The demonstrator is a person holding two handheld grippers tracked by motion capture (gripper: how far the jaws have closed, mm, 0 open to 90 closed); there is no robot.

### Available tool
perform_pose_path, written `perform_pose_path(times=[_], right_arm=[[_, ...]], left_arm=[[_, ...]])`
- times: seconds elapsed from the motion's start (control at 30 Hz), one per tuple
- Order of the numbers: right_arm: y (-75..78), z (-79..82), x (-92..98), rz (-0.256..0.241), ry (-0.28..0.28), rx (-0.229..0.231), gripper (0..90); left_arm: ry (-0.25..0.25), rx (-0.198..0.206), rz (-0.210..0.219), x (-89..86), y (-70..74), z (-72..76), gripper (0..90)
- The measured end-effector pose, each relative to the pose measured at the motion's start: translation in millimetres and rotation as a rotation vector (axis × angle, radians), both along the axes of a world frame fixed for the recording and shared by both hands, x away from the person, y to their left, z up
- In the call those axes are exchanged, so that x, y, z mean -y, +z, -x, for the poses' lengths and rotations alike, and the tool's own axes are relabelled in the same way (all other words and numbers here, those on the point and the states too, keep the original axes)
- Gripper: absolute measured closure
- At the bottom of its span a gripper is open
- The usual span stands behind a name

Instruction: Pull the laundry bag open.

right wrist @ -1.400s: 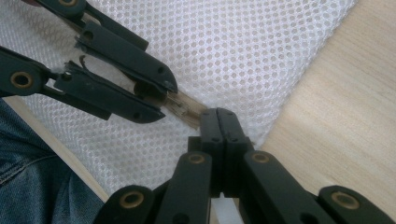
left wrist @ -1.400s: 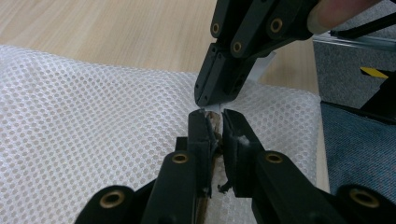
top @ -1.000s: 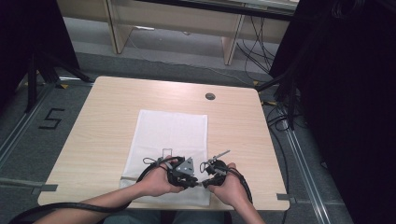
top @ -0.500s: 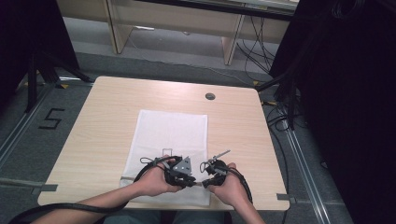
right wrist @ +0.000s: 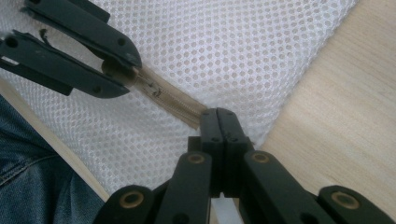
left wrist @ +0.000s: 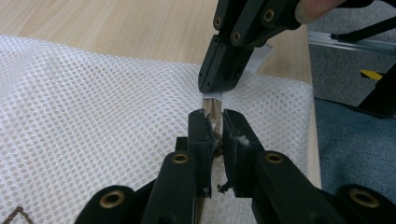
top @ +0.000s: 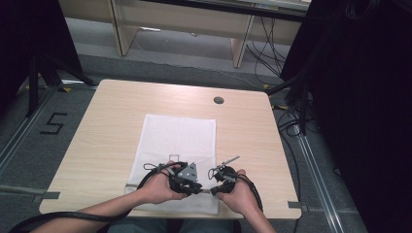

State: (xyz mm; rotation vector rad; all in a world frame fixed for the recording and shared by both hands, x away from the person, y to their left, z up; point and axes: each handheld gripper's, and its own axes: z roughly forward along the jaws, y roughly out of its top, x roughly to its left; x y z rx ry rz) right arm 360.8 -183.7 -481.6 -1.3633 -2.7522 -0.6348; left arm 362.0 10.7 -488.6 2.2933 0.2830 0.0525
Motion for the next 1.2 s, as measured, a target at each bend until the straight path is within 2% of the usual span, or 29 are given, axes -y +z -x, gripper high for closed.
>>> perform_pose_path(times=[0.67,0.73,0.77,0.83,0.9,1.0,1.07,1.13,1.2], right_arm=[[0.4,0.3,-0.1,0.002,-0.007,-0.008,90.0],[0.4,0.3,-0.2,0.002,-0.007,-0.009,90.0],[0.0,-0.1,0.0,0.001,0.001,-0.001,90.0],[0.0,-0.2,0.1,0.0,0.001,-0.001,90.0],[0.1,-0.2,0.2,-0.003,0.001,-0.002,90.0],[0.9,0.6,-0.3,0.002,-0.025,-0.021,90.0],[0.9,0.7,-0.4,0.003,-0.024,-0.02,90.0],[-0.2,-0.5,0.4,-0.003,0.0,-0.003,90.0],[0.2,0.0,0.1,-0.003,-0.008,-0.006,90.0]], left_arm=[[0.001,-0.003,0.003,-5.0,1.3,0.0,81.7],[-0.008,0.012,0.002,-6.3,2.0,-1.0,81.7],[0.002,-0.002,0.007,-6.7,1.8,-0.1,81.7],[-0.001,0.004,-0.002,-7.6,2.0,-0.4,81.7],[0.005,-0.003,0.009,-8.1,1.7,-0.1,81.7],[0.002,0.002,0.007,-8.3,1.6,0.1,81.7],[0.003,0.001,0.01,-8.3,1.4,0.1,81.7],[0.001,0.001,0.009,-8.6,1.3,0.1,81.7],[0.0,0.002,0.007,-8.7,1.5,0.1,81.7]])
